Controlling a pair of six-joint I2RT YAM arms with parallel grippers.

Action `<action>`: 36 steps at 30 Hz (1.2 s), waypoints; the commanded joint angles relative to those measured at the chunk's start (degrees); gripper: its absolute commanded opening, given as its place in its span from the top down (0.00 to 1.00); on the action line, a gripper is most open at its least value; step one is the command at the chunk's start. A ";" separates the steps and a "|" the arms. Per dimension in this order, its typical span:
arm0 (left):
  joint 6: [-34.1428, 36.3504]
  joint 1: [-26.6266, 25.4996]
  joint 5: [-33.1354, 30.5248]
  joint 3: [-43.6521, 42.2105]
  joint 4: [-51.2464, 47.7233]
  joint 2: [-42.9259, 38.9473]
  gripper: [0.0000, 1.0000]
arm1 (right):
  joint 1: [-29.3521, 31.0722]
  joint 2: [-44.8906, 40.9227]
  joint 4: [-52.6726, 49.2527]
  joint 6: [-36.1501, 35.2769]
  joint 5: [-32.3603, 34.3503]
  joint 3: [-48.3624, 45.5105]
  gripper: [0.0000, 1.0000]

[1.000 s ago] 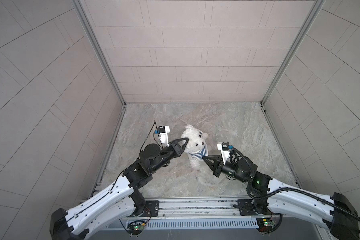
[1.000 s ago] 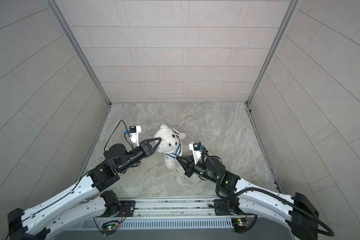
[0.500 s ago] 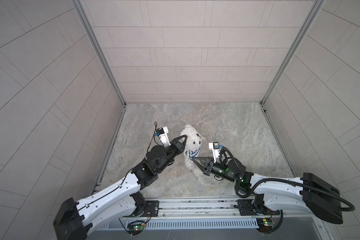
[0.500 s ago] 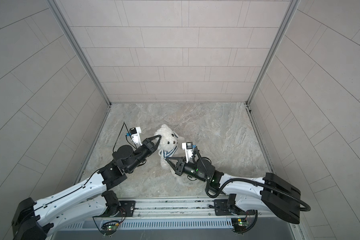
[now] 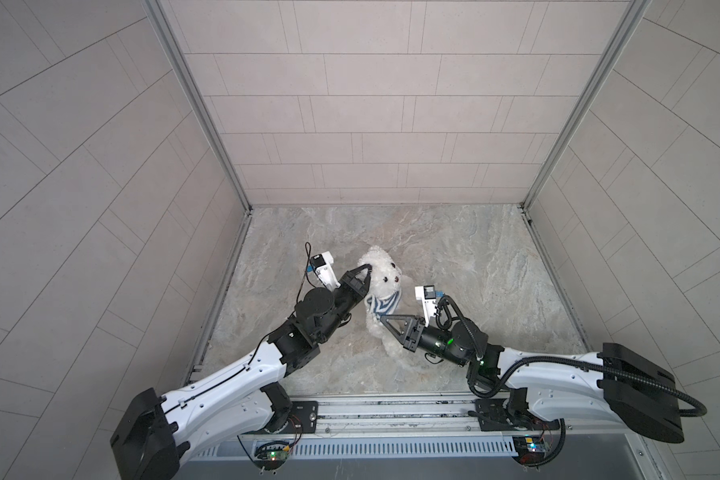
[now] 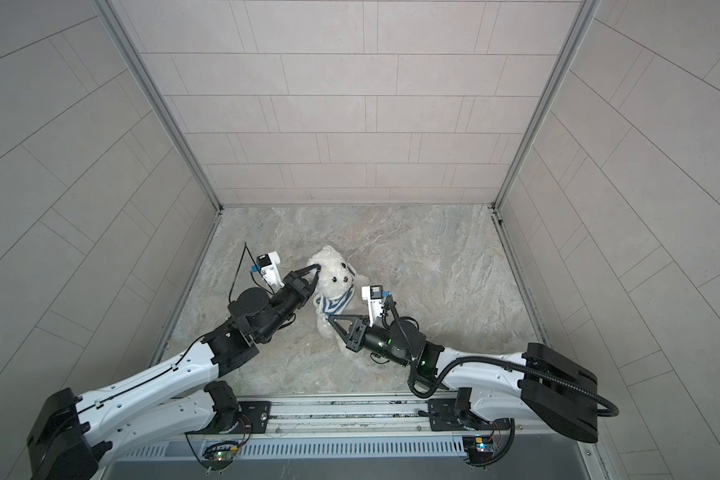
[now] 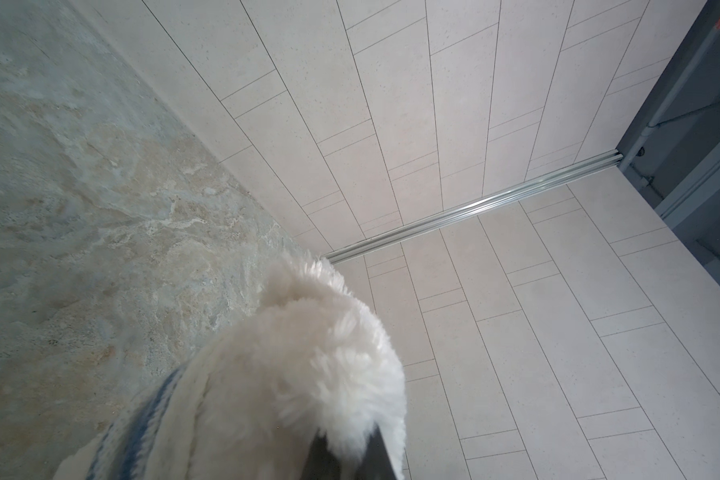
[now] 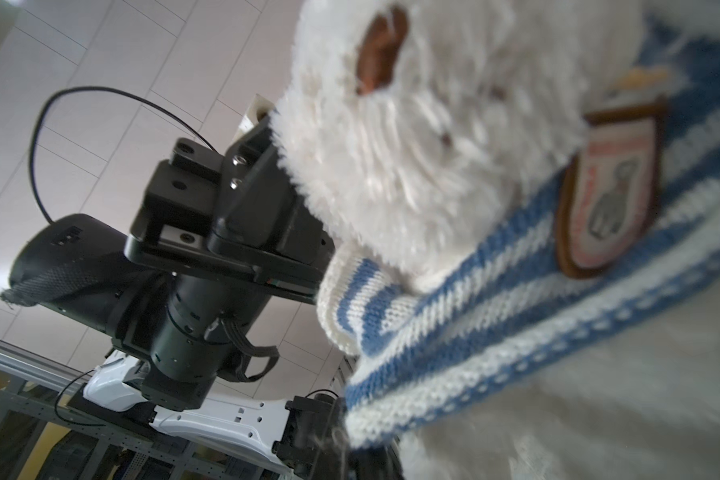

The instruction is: Dress the teddy bear

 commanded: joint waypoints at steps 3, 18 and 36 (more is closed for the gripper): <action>4.79 5.06 18.85 2.66 12.52 2.77 1.00 | 0.81 -4.05 -8.80 -3.80 5.88 -6.52 0.96; 58.36 5.74 39.30 33.63 -51.54 -0.05 1.00 | 4.08 -38.80 -45.67 -37.57 2.80 2.51 0.51; 82.73 -6.91 22.54 37.44 -69.43 -0.14 1.00 | 2.89 -21.26 -66.36 -73.50 1.52 31.81 0.39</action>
